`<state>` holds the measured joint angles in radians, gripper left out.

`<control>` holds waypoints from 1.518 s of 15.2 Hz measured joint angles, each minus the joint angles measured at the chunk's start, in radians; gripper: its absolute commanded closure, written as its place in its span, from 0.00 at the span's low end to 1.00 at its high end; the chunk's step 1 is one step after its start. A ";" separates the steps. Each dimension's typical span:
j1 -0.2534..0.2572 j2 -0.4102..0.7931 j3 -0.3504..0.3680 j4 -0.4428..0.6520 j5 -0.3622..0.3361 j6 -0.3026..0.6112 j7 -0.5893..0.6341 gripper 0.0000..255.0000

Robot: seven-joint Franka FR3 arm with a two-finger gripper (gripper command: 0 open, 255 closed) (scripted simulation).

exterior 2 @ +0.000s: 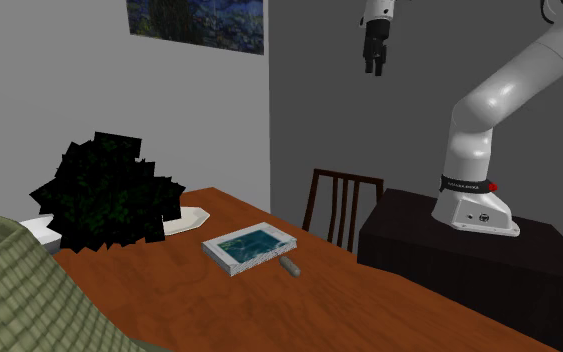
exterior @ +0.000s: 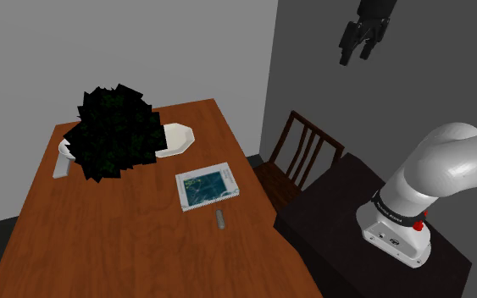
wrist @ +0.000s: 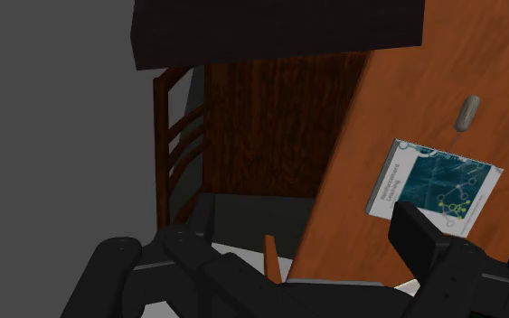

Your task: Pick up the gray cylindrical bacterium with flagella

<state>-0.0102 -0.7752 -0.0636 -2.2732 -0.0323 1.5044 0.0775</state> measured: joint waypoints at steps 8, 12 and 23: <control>0.033 0.015 0.109 -0.131 0.050 0.146 0.112 0.00; 0.056 0.049 0.180 -0.199 0.079 0.246 0.181 0.00; 0.106 0.290 0.403 -0.279 0.123 0.562 0.408 0.00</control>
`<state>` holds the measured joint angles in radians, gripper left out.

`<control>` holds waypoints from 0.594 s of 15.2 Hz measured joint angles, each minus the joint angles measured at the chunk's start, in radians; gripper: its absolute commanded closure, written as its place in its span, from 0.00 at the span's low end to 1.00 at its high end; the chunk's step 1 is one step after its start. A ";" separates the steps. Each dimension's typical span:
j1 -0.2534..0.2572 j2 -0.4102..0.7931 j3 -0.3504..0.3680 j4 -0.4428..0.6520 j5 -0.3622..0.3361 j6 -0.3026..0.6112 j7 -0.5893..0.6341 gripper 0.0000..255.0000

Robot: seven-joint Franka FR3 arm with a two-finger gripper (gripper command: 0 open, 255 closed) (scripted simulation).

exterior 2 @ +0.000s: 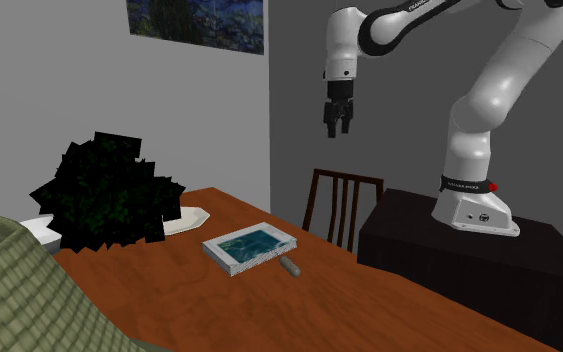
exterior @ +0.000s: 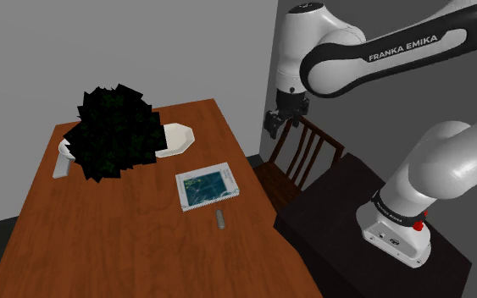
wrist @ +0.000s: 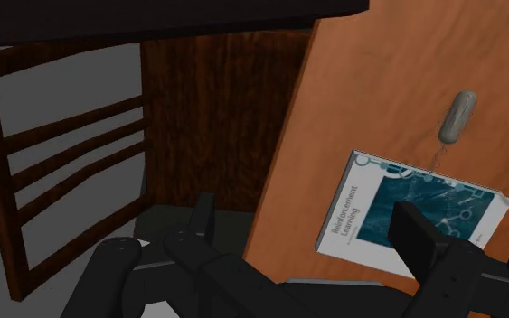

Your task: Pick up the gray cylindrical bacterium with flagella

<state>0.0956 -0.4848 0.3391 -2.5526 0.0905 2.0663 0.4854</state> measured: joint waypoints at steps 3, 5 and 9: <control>-0.002 0.090 0.055 0.003 -0.018 0.081 0.065 0.00; -0.003 0.160 0.099 0.013 -0.039 0.135 0.123 0.00; -0.022 0.336 0.173 0.074 -0.133 0.225 0.254 0.00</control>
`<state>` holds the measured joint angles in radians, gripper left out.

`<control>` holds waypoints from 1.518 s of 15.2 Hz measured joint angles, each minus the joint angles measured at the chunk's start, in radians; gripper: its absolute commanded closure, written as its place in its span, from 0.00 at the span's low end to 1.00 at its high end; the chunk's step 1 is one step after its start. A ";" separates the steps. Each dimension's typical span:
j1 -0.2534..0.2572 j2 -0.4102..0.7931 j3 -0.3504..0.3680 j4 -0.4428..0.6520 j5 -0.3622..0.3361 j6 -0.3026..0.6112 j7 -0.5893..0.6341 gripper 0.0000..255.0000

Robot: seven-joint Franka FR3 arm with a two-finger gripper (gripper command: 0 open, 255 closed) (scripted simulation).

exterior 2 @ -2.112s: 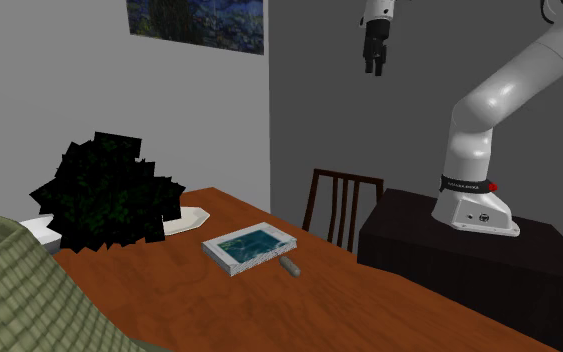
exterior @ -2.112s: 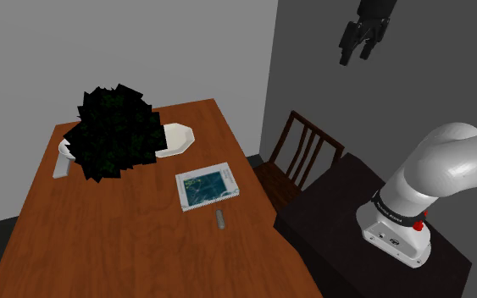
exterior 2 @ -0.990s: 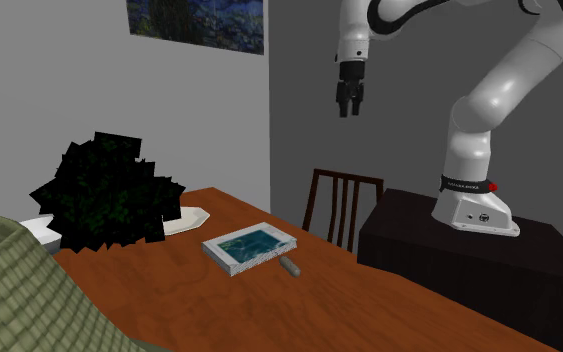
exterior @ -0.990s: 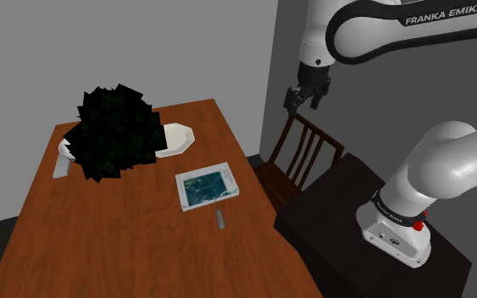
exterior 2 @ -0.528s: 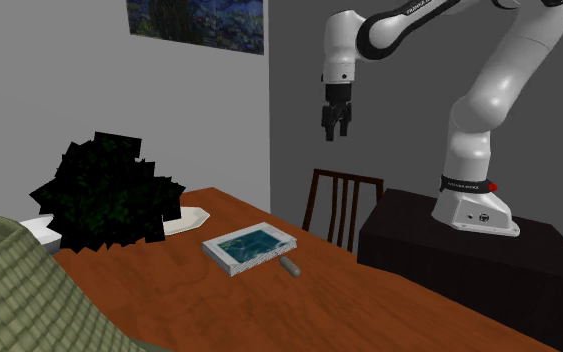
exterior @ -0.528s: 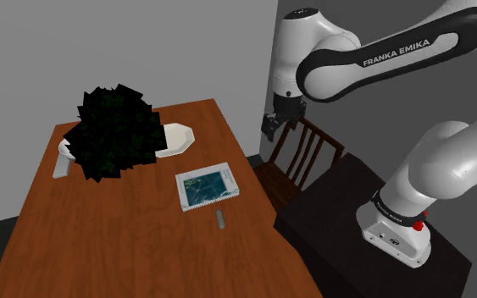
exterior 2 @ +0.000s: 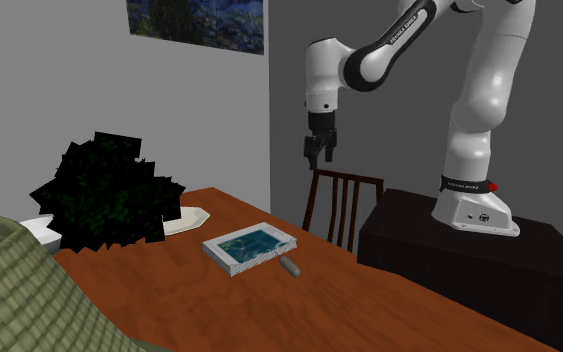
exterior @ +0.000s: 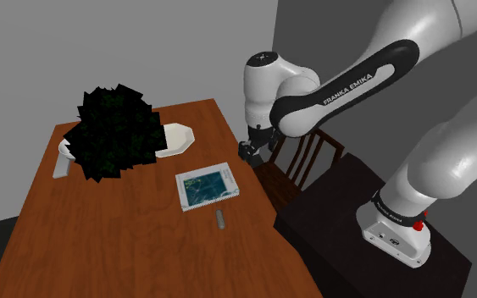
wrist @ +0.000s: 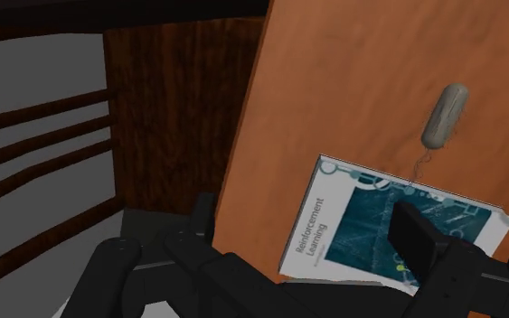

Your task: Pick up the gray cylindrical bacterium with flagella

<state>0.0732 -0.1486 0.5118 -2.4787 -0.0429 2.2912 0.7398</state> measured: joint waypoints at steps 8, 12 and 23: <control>0.057 0.369 0.034 0.157 -0.309 0.101 0.335 0.00; 0.140 0.543 -0.014 0.278 -0.436 0.100 0.460 0.00; 0.324 0.892 -0.128 0.568 -0.588 0.090 0.608 0.00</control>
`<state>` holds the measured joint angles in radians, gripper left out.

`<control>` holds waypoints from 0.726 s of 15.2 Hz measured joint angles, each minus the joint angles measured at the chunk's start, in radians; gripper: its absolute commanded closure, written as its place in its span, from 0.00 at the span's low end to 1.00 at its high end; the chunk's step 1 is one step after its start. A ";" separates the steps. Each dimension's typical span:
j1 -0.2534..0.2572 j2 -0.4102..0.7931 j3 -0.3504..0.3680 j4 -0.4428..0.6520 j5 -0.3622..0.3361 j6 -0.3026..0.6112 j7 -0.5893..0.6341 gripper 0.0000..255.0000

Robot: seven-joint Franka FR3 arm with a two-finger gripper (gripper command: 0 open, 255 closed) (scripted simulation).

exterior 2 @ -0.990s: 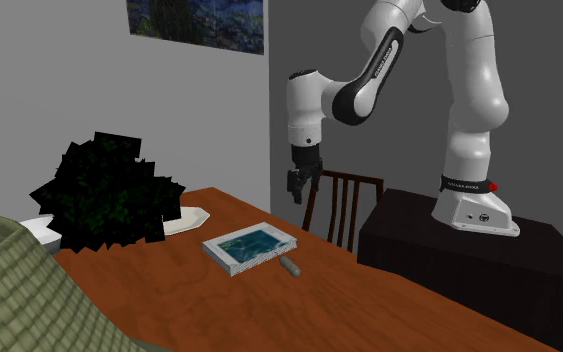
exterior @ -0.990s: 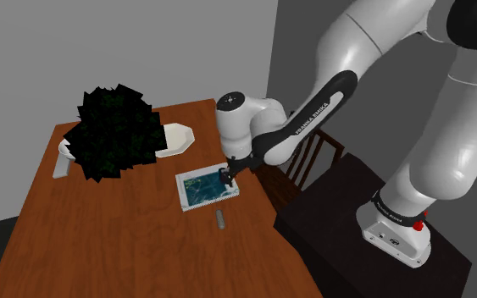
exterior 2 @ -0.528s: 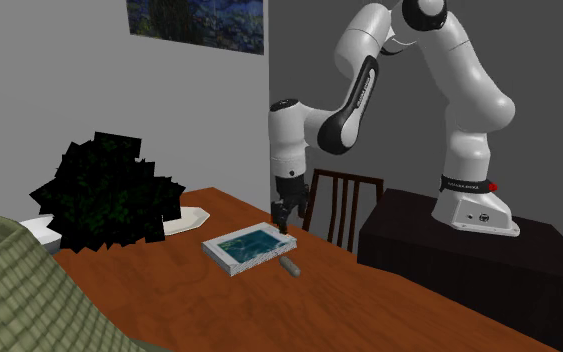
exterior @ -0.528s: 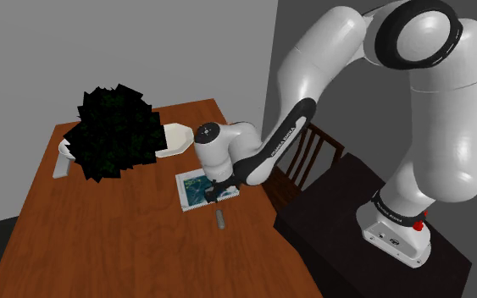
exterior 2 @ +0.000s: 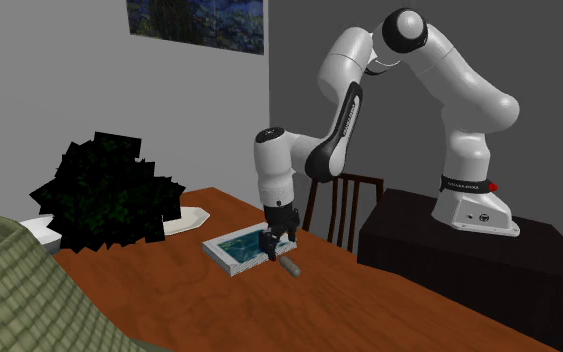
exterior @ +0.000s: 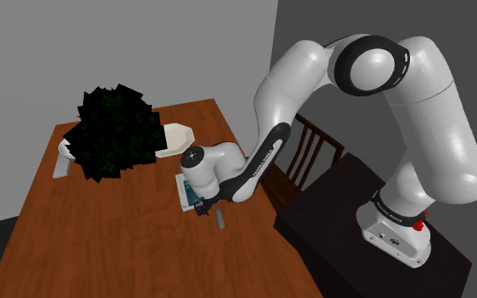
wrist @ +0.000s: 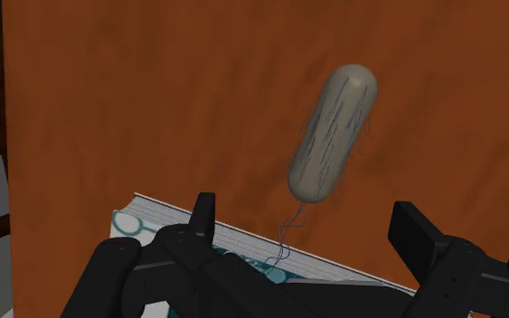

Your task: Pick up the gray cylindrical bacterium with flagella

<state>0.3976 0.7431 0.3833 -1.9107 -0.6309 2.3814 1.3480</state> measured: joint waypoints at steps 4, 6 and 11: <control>0.020 0.057 -0.024 0.028 -0.025 0.028 0.019 0.00; 0.023 0.069 -0.029 0.036 -0.029 0.032 0.021 1.00; 0.024 0.073 -0.030 0.038 -0.030 0.034 0.022 1.00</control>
<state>0.4220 0.8156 0.3531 -1.8727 -0.6613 2.4154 1.3702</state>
